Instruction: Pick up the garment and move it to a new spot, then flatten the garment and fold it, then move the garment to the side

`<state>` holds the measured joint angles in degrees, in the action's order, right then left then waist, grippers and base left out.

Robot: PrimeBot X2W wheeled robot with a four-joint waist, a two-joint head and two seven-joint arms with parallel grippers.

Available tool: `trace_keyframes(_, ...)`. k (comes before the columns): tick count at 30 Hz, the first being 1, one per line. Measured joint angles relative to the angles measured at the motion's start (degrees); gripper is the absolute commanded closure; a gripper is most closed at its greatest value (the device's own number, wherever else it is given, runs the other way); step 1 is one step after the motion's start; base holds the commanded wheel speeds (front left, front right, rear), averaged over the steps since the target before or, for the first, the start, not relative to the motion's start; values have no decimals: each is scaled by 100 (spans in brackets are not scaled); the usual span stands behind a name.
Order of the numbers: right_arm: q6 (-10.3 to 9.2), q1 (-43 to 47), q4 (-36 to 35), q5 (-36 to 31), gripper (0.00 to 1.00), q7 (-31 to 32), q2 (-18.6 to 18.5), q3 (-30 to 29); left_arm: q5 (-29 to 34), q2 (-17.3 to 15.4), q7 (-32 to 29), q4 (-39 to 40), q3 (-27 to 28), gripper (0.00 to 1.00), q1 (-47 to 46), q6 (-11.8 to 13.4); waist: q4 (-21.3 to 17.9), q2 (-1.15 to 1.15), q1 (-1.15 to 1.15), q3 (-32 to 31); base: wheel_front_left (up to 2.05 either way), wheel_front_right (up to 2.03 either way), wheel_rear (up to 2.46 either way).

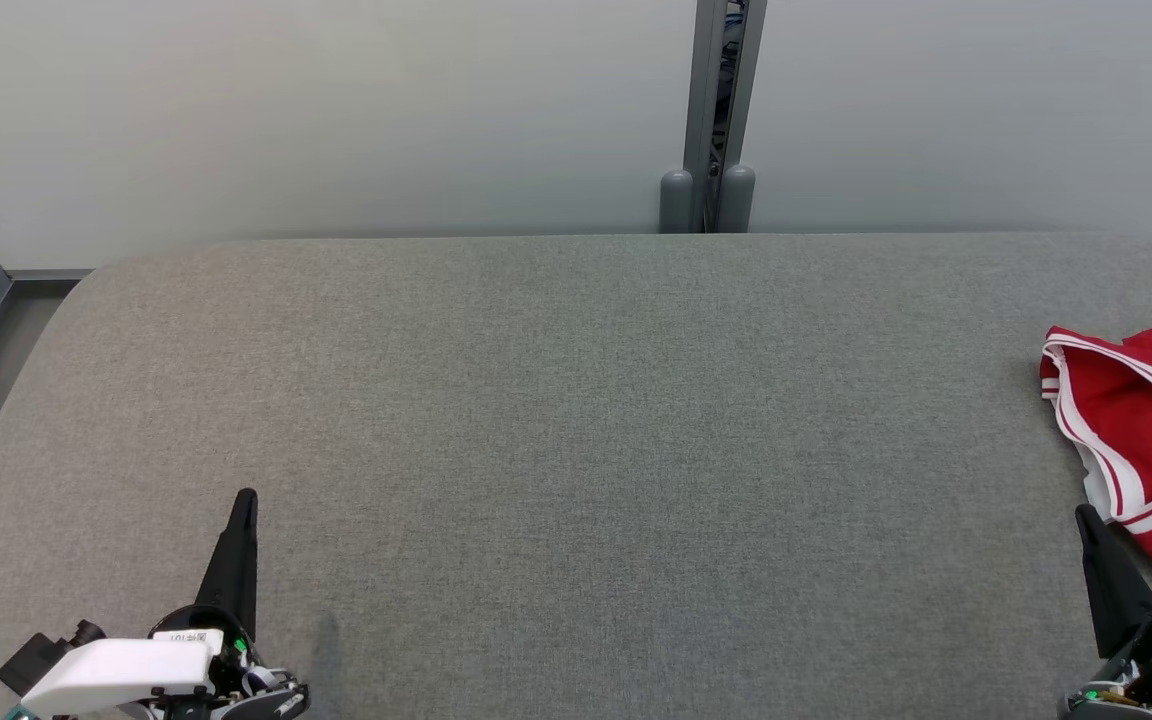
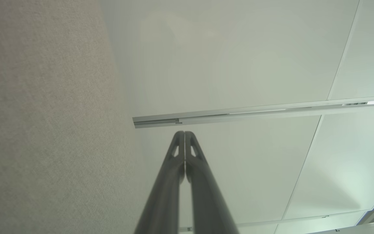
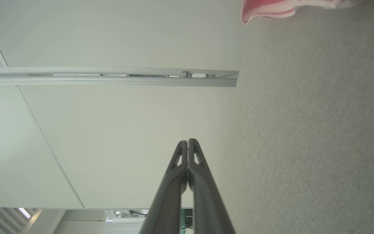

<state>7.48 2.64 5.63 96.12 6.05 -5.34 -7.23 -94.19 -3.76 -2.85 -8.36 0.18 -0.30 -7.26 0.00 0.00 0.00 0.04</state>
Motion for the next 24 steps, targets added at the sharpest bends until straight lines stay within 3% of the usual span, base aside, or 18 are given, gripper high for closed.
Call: trace_keyframes(24,0,-1,2,-29,100,47,30,-37,32,19,-14,0,20,100,-1,0,0,0,0,0,0,0,0)
